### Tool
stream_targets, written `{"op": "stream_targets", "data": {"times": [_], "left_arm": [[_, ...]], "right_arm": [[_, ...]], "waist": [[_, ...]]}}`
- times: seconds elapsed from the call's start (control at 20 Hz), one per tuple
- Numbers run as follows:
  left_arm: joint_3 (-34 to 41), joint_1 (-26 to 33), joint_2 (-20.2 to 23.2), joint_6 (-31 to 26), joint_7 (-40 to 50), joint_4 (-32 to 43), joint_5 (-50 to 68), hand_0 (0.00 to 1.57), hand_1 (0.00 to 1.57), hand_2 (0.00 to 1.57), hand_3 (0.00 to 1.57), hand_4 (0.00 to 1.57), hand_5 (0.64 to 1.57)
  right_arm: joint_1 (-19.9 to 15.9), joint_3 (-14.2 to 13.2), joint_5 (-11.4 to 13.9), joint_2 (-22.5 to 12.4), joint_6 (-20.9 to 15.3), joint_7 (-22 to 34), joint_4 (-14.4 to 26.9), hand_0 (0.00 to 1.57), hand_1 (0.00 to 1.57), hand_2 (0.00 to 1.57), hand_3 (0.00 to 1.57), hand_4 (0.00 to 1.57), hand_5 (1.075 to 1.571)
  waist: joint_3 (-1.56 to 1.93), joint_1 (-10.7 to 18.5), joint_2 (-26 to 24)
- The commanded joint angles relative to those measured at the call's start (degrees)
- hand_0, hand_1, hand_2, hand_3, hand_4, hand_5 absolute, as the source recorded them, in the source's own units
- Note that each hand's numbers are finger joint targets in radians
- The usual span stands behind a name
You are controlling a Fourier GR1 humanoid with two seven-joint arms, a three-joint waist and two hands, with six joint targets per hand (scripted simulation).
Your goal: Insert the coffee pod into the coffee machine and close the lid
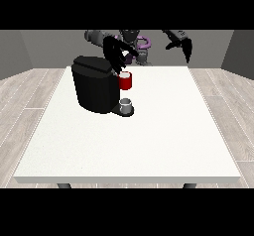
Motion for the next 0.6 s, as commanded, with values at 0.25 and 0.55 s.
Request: {"op": "stream_targets", "data": {"times": [0.25, 0.55], "left_arm": [[-1.4, -4.8, -0.1, -2.0, -0.6, 0.8, 0.4, 0.00, 0.00, 0.00, 0.00, 0.35, 1.571], [-3.4, -7.0, -0.6, -4.6, -0.3, 0.5, 1.2, 0.00, 0.00, 0.00, 0.00, 0.31, 1.571]], "right_arm": [[-8.2, 2.1, 0.0, 2.0, 1.5, -3.5, -6.7, 0.00, 0.00, 0.00, 0.00, 0.00, 1.571], [-8.9, -1.1, 0.2, -1.3, 2.7, -0.8, -8.6, 0.00, 0.00, 0.00, 0.00, 0.00, 1.571]], "waist": [[-1.88, 10.6, 5.3], [-1.82, 15.1, 6.9]]}}
